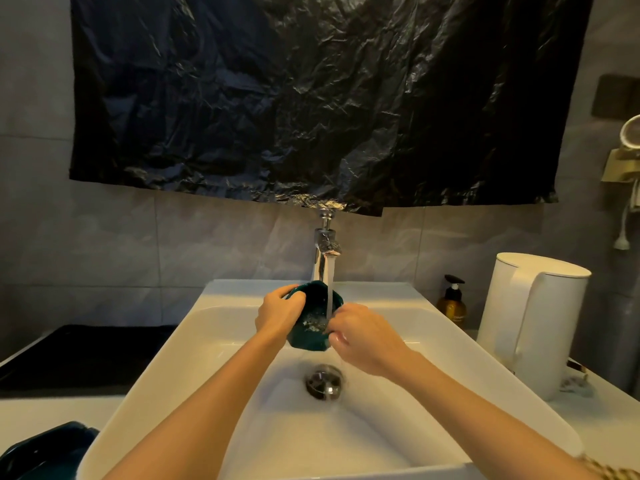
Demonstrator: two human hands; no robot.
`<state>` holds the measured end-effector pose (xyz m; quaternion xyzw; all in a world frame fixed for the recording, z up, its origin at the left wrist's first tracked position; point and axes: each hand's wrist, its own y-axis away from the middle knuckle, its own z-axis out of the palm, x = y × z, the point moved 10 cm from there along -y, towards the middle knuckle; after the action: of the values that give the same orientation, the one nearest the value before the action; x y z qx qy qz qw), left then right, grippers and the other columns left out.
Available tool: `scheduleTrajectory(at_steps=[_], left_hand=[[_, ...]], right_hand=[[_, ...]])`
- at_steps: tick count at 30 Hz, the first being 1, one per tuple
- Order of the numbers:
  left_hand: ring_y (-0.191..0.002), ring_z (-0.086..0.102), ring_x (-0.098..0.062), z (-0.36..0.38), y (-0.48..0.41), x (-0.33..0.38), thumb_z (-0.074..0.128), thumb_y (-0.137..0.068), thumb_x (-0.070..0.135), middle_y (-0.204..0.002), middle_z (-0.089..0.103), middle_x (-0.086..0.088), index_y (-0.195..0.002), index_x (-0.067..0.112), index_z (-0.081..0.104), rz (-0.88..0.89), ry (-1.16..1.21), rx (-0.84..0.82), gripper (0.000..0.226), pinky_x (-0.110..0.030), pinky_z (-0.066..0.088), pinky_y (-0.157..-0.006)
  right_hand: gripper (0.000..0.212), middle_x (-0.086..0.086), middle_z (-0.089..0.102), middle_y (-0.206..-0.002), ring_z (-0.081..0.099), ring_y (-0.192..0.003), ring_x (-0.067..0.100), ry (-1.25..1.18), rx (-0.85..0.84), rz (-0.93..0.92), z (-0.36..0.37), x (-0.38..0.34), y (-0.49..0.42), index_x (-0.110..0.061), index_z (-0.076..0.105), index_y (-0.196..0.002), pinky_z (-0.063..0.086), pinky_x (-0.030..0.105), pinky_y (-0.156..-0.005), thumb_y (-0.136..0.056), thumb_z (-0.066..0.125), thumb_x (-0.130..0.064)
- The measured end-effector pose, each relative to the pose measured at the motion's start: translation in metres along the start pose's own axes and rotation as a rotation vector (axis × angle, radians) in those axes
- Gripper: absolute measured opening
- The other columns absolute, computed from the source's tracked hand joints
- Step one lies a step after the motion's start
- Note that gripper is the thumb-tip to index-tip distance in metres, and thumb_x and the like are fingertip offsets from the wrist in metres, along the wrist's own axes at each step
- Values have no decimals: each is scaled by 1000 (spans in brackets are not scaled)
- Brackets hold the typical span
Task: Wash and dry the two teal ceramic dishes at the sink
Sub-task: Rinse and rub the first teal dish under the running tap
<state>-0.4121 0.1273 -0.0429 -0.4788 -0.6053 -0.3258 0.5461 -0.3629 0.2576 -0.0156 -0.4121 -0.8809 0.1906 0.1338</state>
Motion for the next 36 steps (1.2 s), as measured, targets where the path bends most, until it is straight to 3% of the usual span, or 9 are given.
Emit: scheduleTrajectory(at_steps=[4,8,12,14,18,22,26,31,36], left_hand=[[-93,60,-27,2,-4,-3,53,-82,29,-99,66,-6,-107,27,65,-39,7,-24,27,-44,54,-87],[-91,61,-30,13,0,-8,55,-74,32,-87,65,-5,-83,24,64,-66,-25,-117,15,-47,54,-86],[-95,61,-31,24,5,-11,55,-83,25,-88,66,-8,-76,21,60,-93,-63,-188,10,-45,54,-86],[-95,60,-30,27,7,-11,53,-85,22,-85,63,-8,-76,21,58,-110,-73,-204,11,-43,54,-85],[-92,62,-29,26,5,-18,52,-85,20,-85,65,-10,-79,17,58,-152,-106,-216,9,-41,54,-85],[-90,62,-27,20,3,-17,53,-84,22,-82,65,-8,-74,20,60,-102,-164,-202,12,-36,52,-82],[-83,61,-26,25,6,-17,52,-83,17,-81,64,-10,-72,17,58,-115,-202,-256,12,-38,52,-83],[-76,55,-18,39,17,-14,49,-86,12,-80,59,-6,-86,16,56,-147,-199,-378,8,-27,47,-62],[-91,59,-23,40,15,-31,51,-94,19,-91,63,-7,-89,19,55,-256,-72,-402,6,-37,51,-81]], right_hand=[[21,-3,40,-116,36,-113,9,-430,215,307,-7,30,-4,-17,57,-111,37,18,-87,-92,49,-16],[60,3,44,-131,53,-112,27,-915,-119,598,43,49,-7,-19,27,-142,55,25,-71,-91,49,2],[20,10,60,-98,56,-67,16,-583,-73,609,32,63,-11,-4,61,-109,41,12,-41,-91,52,-2],[15,8,63,-91,55,-60,14,-456,-8,618,27,70,-12,-3,67,-100,42,12,-44,-89,60,-9],[15,14,68,-82,62,-73,28,-341,-2,624,33,69,-12,-3,71,-85,51,36,-62,-84,63,-16],[29,12,63,-110,62,-85,21,-575,-172,511,49,53,-14,-6,58,-115,50,18,-52,-88,52,1],[24,12,63,-112,58,-104,27,-485,-100,415,45,50,-22,-9,60,-113,49,32,-83,-89,53,-4],[25,17,64,-95,54,-78,27,-343,-144,471,42,58,-19,-9,60,-88,39,31,-64,-98,46,-28],[33,14,53,-117,57,-105,32,-775,-326,580,62,52,-4,-13,45,-123,57,40,-69,-94,37,-1]])
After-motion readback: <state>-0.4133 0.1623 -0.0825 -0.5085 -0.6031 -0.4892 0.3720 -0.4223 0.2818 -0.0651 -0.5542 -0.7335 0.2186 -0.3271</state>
